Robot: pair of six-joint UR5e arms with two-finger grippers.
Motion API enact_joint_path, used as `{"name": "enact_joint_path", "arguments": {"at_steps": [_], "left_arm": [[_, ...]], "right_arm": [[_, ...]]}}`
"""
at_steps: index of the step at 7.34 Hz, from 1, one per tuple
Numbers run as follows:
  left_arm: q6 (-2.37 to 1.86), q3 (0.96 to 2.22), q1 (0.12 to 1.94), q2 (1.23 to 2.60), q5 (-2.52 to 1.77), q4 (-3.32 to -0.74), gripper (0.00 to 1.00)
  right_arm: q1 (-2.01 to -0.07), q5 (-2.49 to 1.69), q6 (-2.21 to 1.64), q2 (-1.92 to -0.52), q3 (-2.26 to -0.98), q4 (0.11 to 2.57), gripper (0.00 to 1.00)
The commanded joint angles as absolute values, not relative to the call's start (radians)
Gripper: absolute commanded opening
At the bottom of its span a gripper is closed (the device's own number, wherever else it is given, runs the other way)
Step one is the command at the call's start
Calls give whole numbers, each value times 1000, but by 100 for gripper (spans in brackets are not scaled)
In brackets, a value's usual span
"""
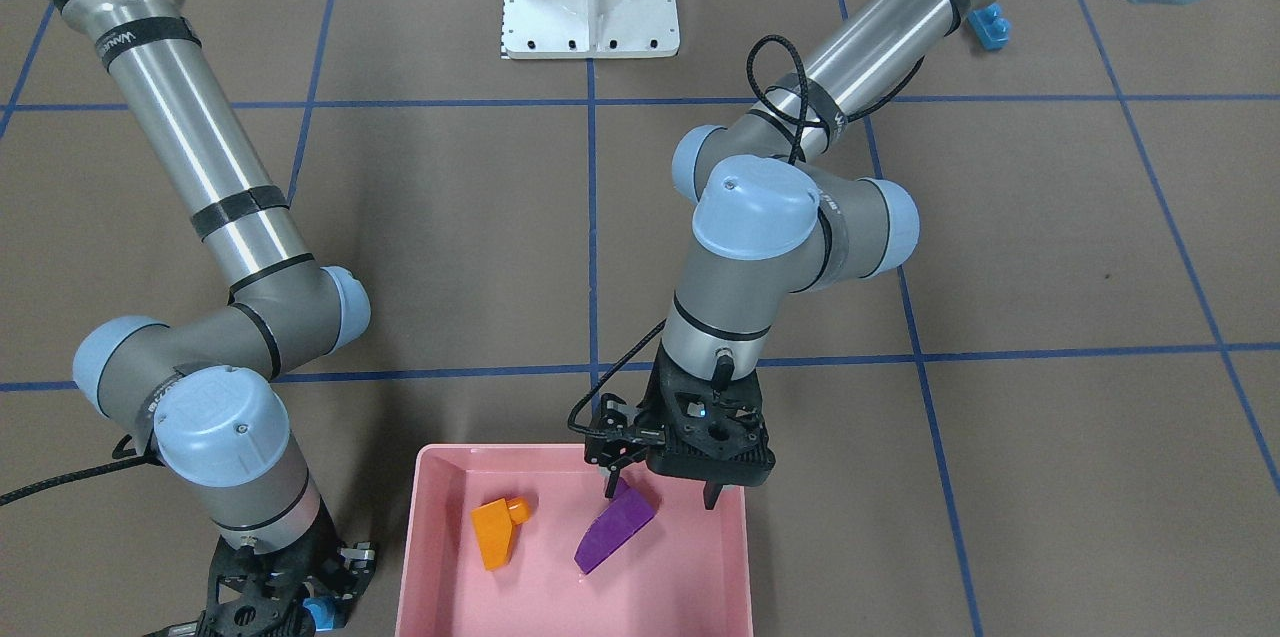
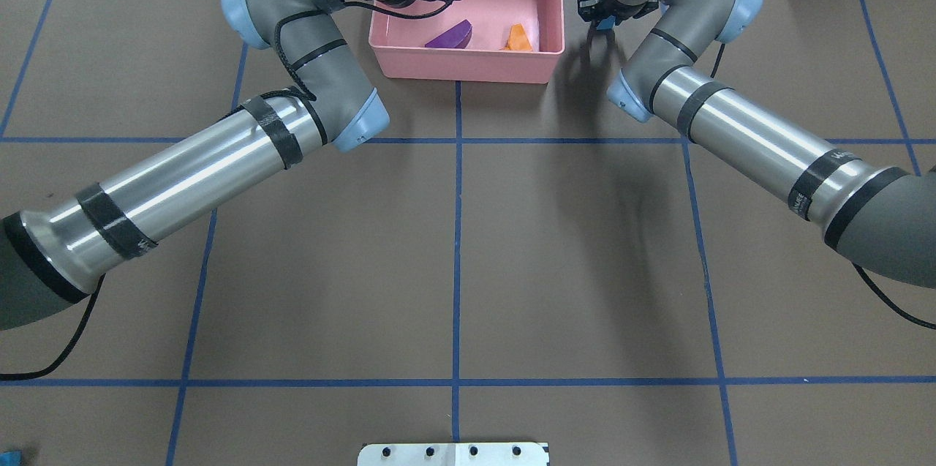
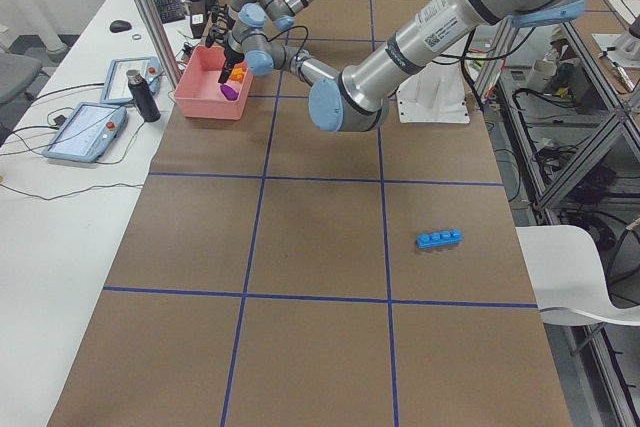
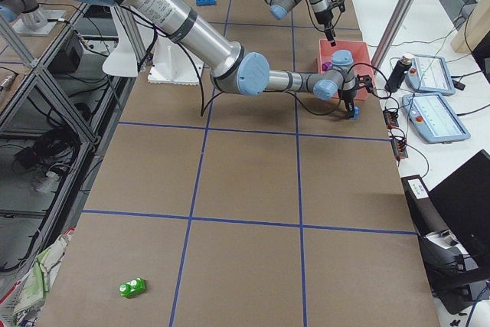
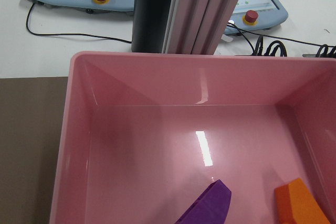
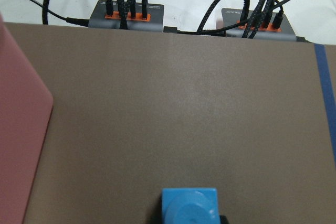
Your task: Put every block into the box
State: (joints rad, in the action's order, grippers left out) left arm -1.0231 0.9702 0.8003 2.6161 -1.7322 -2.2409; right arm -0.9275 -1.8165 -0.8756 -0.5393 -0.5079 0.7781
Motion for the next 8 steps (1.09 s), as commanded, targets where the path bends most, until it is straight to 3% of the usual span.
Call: {"name": "enact_joint_path", "arguments": {"at_steps": [1, 3, 5, 7, 8], "left_arm": [[-1023, 1038, 801, 2580, -1735, -2206, 100], [-1023, 1129, 868, 2542, -1869, -2130, 100], [-947, 1356, 954, 2412, -1984, -1940, 100], [-785, 1602, 965, 2279, -1993, -1672, 100], [-747, 1705, 965, 2153, -1993, -1658, 100]], "right_arm": [[-949, -1821, -856, -526, -508, 782, 0], [-1023, -1935, -838, -480, -553, 866, 0], [-1066, -2051, -837, -465, -778, 1157, 0], [-1033, -2051, -888, -413, -778, 1170, 0], [-1000, -2022, -890, -410, -773, 1157, 0]]}}
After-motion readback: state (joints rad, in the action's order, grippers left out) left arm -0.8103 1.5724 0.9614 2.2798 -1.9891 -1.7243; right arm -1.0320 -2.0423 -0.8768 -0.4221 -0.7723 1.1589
